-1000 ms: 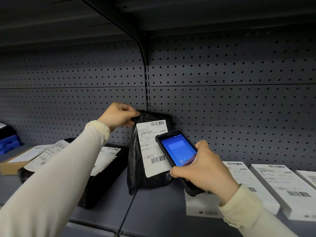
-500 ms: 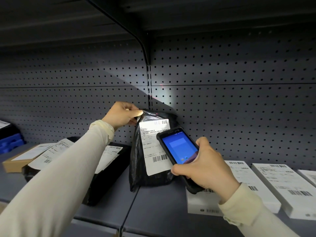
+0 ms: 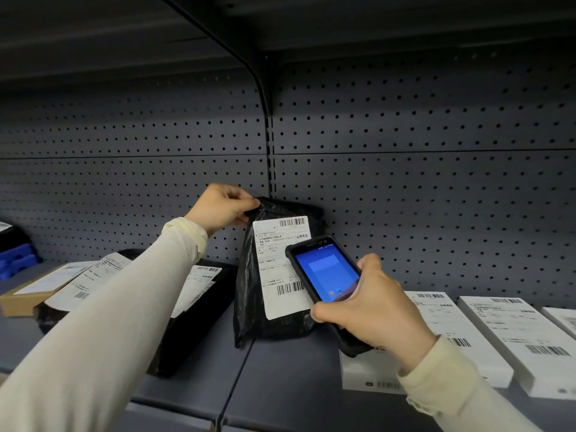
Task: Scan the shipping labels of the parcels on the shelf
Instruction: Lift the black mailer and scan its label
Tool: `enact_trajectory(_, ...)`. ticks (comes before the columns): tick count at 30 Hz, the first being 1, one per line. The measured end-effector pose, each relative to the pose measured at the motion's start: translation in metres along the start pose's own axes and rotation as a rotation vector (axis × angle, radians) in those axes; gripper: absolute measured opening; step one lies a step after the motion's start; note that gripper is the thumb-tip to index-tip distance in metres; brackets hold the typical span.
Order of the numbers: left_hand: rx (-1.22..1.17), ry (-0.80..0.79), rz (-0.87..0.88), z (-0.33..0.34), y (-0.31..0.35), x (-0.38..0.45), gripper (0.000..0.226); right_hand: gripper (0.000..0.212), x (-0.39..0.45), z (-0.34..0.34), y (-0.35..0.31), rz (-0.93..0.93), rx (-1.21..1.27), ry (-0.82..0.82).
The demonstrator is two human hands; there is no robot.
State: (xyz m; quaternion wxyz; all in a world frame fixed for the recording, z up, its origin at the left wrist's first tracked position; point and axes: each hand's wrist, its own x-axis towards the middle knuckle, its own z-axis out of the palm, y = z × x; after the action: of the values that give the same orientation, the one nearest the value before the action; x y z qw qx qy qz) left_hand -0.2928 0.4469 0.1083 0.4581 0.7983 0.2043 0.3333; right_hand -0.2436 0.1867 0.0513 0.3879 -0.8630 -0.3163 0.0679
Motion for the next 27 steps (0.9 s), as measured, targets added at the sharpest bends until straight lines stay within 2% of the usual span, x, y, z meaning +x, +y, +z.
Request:
enact_trajectory(10, 0.012, 0.002, 0.013, 0.0009, -0.0008, 0.0012, 0.015, 0.061, -0.0008, 0.0005, 0.0017, -0.011, -0.088, 0.011)
enact_trajectory(27, 0.003, -0.017, 0.012, 0.0001, 0.0042, -0.0031, 0.011, 0.059, -0.0085, -0.0007, 0.0037, -0.016, -0.083, 0.008)
